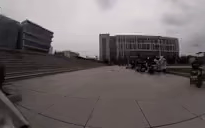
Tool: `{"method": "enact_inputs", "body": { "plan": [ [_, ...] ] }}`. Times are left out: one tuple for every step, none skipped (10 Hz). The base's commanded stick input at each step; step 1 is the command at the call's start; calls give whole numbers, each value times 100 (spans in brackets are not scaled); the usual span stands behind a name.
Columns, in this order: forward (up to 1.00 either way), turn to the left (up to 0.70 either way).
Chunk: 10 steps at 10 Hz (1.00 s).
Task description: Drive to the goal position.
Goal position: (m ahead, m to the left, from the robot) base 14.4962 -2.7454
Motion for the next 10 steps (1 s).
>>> {"method": "enact_inputs", "body": {
  "plan": [
    [0, 0],
    [0, 0],
    [0, -22],
    [0, -45],
    [0, -45],
    [0, -45],
    [0, -45],
    [0, -45],
    [0, -34],
    [0, 0]
  ]
}}
